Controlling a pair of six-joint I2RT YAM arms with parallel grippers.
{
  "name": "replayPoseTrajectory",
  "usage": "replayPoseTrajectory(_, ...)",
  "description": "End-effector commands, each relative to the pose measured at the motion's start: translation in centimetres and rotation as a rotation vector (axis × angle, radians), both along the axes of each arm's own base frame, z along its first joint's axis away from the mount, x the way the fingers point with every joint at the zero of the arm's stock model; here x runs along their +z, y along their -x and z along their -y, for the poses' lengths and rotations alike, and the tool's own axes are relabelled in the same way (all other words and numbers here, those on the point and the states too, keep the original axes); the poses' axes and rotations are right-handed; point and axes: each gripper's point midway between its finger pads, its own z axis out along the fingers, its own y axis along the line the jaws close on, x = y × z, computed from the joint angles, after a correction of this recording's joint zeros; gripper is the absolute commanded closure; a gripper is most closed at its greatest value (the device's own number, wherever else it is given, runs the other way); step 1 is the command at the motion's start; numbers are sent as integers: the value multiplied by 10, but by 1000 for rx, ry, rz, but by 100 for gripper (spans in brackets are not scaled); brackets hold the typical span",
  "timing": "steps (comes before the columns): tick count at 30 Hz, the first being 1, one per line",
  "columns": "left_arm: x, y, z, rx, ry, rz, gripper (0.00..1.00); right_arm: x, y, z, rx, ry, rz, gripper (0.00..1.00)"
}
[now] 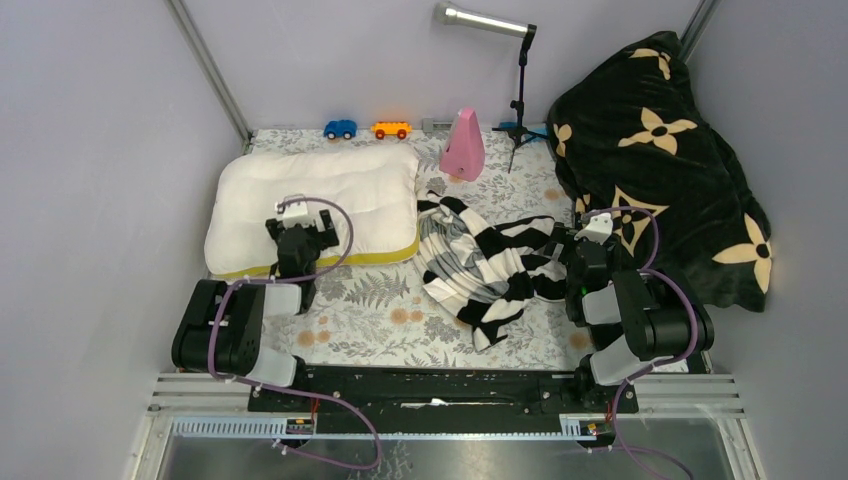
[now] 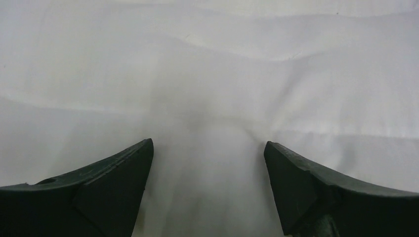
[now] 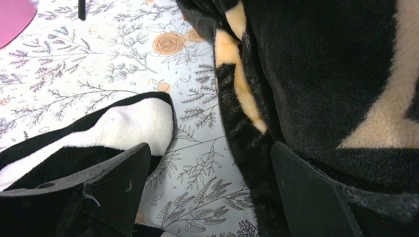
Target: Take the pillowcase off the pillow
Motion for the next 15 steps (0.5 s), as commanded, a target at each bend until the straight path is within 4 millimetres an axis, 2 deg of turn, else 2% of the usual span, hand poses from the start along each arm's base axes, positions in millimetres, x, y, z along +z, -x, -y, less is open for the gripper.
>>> replayPoseTrajectory(1,23,9,-3,-18,18,177,5,21,-7,7,-31,16,83,1)
replayPoseTrajectory(3,10,-1,10,-99,-5,112,6,20,-7,7,-30,19,82,1)
replayPoseTrajectory(6,9,8,16,-148,-17,155,1,21,-7,7,-28,18,84,1)
replayPoseTrajectory(15,11,9,18,-159,-15,161,1,21,-7,7,-29,17,84,1)
